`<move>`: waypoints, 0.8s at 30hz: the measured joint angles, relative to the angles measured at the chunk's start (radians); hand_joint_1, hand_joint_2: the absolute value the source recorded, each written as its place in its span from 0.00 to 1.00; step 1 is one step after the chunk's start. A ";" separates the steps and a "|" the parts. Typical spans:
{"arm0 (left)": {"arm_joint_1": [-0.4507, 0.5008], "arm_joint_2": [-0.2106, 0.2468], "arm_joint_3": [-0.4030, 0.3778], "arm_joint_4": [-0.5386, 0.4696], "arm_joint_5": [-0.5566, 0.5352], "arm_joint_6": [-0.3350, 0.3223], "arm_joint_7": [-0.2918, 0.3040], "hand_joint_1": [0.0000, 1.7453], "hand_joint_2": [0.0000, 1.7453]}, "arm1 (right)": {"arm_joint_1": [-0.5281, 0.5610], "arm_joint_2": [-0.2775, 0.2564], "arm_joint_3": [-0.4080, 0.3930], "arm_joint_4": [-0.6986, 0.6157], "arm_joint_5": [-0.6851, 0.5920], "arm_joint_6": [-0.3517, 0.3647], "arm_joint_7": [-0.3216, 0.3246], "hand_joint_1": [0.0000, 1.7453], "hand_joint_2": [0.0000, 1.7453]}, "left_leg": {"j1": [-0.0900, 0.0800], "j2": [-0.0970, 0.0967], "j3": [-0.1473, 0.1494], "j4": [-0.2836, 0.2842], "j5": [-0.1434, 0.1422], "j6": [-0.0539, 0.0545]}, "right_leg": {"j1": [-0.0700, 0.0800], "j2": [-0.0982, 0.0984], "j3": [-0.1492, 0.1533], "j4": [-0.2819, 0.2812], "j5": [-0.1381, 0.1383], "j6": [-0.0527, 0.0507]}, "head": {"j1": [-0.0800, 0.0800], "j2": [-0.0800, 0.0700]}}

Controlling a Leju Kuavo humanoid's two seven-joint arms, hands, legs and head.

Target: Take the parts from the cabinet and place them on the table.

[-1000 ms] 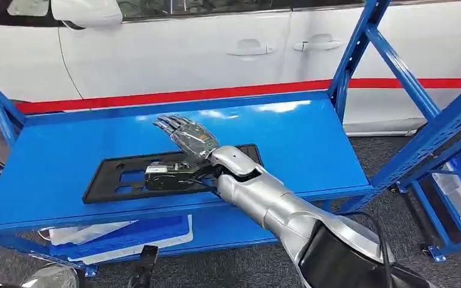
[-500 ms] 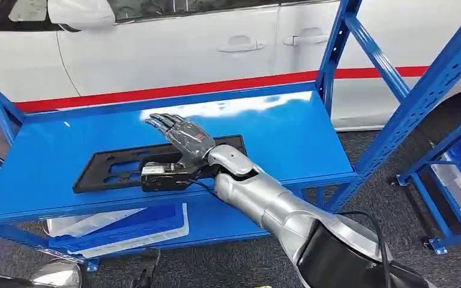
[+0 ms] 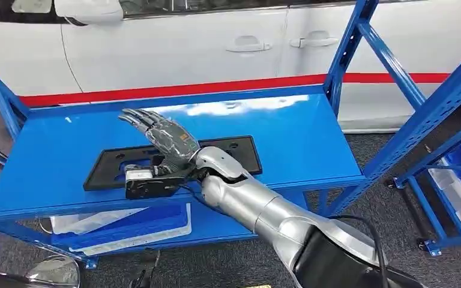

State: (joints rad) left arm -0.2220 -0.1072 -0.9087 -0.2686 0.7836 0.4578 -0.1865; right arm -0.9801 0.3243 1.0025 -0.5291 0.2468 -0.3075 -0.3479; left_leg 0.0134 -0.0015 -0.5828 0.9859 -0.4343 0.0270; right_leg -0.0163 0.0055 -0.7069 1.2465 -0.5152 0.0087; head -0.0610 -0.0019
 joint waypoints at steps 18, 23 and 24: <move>-0.001 0.002 0.000 0.000 -0.018 -0.002 0.012 0.00 0.00 | 0.046 0.019 -0.003 -0.047 0.018 0.043 0.016 0.00 1.00 | -0.004 0.001 -0.017 0.043 -0.021 -0.027 | 0.002 0.004 0.085 -0.196 0.074 -0.039 | -0.004 0.000; 0.006 0.002 0.000 0.000 -0.017 0.002 0.008 0.00 0.00 | 0.110 0.023 0.008 -0.048 0.047 0.018 0.039 0.00 1.00 | 0.001 -0.003 -0.005 0.008 -0.005 -0.006 | 0.008 0.002 0.084 -0.208 0.079 -0.009 | -0.003 0.000; 0.007 0.001 0.000 0.000 -0.018 0.005 0.008 0.00 0.00 | 0.116 0.023 0.011 -0.048 0.057 0.006 0.043 0.00 1.00 | -0.002 -0.001 -0.002 0.002 -0.002 -0.006 | 0.005 0.001 0.078 -0.197 0.067 -0.006 | -0.001 0.000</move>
State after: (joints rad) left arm -0.2154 -0.1061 -0.9087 -0.2686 0.7656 0.4627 -0.1789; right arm -0.8639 0.3471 1.0136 -0.5768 0.3041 -0.3018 -0.3048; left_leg 0.0119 -0.0025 -0.5849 0.9874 -0.4358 0.0209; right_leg -0.0113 0.0061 -0.6294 1.0496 -0.4486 0.0032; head -0.0618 -0.0019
